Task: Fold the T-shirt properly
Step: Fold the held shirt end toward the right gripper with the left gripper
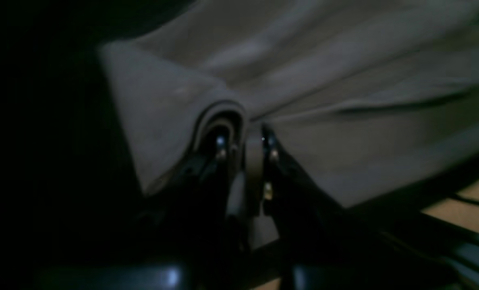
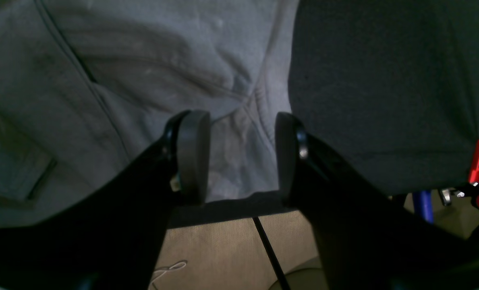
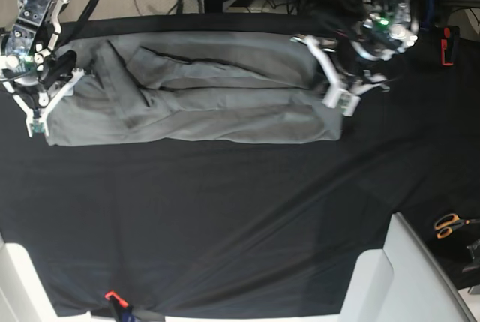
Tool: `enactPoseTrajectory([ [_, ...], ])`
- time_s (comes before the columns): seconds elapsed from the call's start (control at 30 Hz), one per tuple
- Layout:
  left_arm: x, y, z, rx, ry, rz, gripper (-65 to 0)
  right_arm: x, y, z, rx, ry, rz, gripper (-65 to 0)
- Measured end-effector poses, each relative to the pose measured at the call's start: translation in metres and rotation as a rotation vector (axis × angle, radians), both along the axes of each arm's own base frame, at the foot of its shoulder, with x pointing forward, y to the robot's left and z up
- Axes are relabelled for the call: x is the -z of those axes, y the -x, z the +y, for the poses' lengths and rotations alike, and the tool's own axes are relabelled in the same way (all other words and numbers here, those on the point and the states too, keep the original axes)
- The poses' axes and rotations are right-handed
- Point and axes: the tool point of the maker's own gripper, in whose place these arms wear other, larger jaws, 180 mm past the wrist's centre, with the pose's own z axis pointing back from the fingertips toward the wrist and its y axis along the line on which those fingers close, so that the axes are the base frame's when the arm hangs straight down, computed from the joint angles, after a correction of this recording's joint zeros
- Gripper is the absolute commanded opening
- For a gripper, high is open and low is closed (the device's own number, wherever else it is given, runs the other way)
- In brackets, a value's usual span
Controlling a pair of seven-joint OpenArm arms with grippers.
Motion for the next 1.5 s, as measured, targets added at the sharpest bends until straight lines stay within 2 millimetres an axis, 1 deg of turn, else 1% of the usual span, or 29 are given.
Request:
enactPoseTrajectory([
  [0.07,-0.001,-0.003,-0.014,0.029,0.01,-0.003,-65.0,0.0,0.0,0.0,0.0,0.0,-0.001,-39.9],
  [0.17,-0.006,-0.016,-0.031,0.013,0.028,-0.029,-65.0,0.0,0.0,0.0,0.0,0.0,0.0,-39.9],
  [0.2,-0.007,-0.018,-0.039,0.028,0.035,-0.034,-65.0,0.0,0.0,0.0,0.0,0.0,-0.001,-39.9],
  [0.37,-0.006,-0.016,-0.071,0.106,0.071,-0.019,-65.0,0.0,0.0,0.0,0.0,0.0,0.0,-39.9],
  [0.5,-0.003,-0.028,-0.084,0.107,0.082,0.005,-65.0,0.0,0.0,0.0,0.0,-0.001,0.0,-39.9],
  [0.63,0.009,-0.024,-0.099,0.107,0.117,0.05,-65.0,0.0,0.0,0.0,0.0,0.0,-0.001,-39.9],
  [0.73,0.013,-0.03,-0.11,0.116,0.132,0.059,-65.0,0.0,0.0,0.0,0.0,0.0,-0.001,-39.9],
  [0.87,0.022,-0.024,-0.129,0.161,0.148,0.091,-65.0,0.0,0.0,0.0,0.0,0.001,0.0,-39.9],
  [0.97,0.027,-0.022,-0.134,0.162,0.156,0.112,-65.0,0.0,0.0,0.0,0.0,0.001,-0.001,-39.9],
  [1.1,0.026,-0.032,-0.14,0.166,0.165,0.106,-65.0,0.0,0.0,0.0,0.0,0.001,-0.001,-39.9],
  [1.33,0.025,-0.034,-0.144,0.165,0.174,0.106,-65.0,0.0,0.0,0.0,0.0,0.001,-0.001,-39.9],
  [1.37,0.025,-0.035,-0.145,0.166,0.176,0.105,-61.5,0.0,0.0,0.0,0.0,0.001,0.0,-39.9],
  [1.43,0.022,-0.034,-0.15,0.167,0.207,0.108,-49.0,0.0,0.0,0.0,0.0,0.001,0.0,-39.9],
  [1.5,0.017,-0.031,-0.162,0.182,0.257,0.111,-37.7,0.0,0.0,0.0,0.0,0.001,-0.002,-39.9],
])
